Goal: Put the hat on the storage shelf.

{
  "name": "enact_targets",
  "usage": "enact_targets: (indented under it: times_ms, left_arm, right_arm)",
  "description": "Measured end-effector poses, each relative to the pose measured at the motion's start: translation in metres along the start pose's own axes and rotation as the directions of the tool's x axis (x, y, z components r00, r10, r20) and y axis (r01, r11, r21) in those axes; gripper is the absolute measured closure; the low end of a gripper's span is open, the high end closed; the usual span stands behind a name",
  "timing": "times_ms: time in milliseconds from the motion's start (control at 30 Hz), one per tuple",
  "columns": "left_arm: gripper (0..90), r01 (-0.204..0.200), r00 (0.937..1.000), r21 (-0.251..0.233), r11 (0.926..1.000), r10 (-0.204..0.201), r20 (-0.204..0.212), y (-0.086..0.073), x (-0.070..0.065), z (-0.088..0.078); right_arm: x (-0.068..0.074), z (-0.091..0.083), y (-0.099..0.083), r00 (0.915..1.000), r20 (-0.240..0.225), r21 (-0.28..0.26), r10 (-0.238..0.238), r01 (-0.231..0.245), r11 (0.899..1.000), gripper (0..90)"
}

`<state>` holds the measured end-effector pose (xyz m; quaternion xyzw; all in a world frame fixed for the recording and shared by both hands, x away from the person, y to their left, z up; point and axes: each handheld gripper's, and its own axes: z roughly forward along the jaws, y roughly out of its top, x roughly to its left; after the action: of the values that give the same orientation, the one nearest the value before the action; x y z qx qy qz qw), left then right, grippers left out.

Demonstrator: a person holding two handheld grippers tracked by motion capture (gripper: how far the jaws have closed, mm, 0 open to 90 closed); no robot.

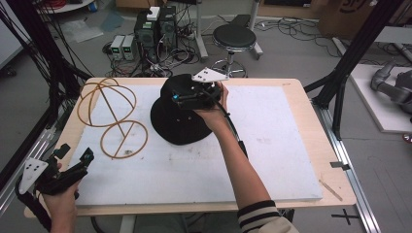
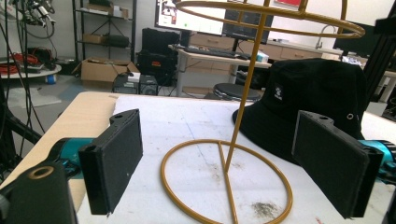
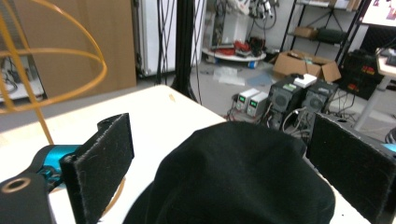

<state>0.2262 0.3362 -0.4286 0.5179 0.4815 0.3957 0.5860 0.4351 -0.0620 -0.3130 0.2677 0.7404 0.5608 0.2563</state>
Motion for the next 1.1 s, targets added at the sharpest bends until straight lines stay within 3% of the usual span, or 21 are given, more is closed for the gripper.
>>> enact_targets:
  times_ms: [133, 233, 533, 933, 1100]
  left_arm:
    - [16.5, 0.005, 1.0, -0.002, 1.0, -0.005, -0.005, 0.0, 0.002, -0.003]
    - [16.5, 0.012, 0.9999, -0.005, 0.9999, -0.012, -0.008, 0.0, 0.003, -0.004]
    - [16.6, 0.017, 0.9998, -0.005, 0.9998, -0.017, -0.013, 0.0, 0.005, -0.007]
    - [16.6, 0.023, 0.9996, -0.006, 0.9997, -0.023, -0.015, 0.0, 0.006, -0.007]
    - [16.7, 0.023, 0.9996, -0.005, 0.9997, -0.023, -0.013, -0.001, 0.006, -0.007]
  right_arm:
    - [0.001, 0.012, -0.007, 0.9997, 0.016, 0.046, -0.018, 0.017, 0.999, 7.5]
    - [0.002, 0.017, -0.01, 0.9997, 0.022, 0.072, -0.008, 0.006, 0.997, 15.8]
    - [0.002, 0.029, -0.018, 0.999, 0.041, 0.121, -0.018, 0.013, 0.993, 17.4]
    - [0.002, 0.037, -0.029, 0.9992, 0.039, 0.184, -0.007, 0.0, 0.983, 31.5]
    - [0.004, 0.039, -0.03, 0.9988, 0.041, 0.197, -0.026, 0.017, 0.98, 44.6]
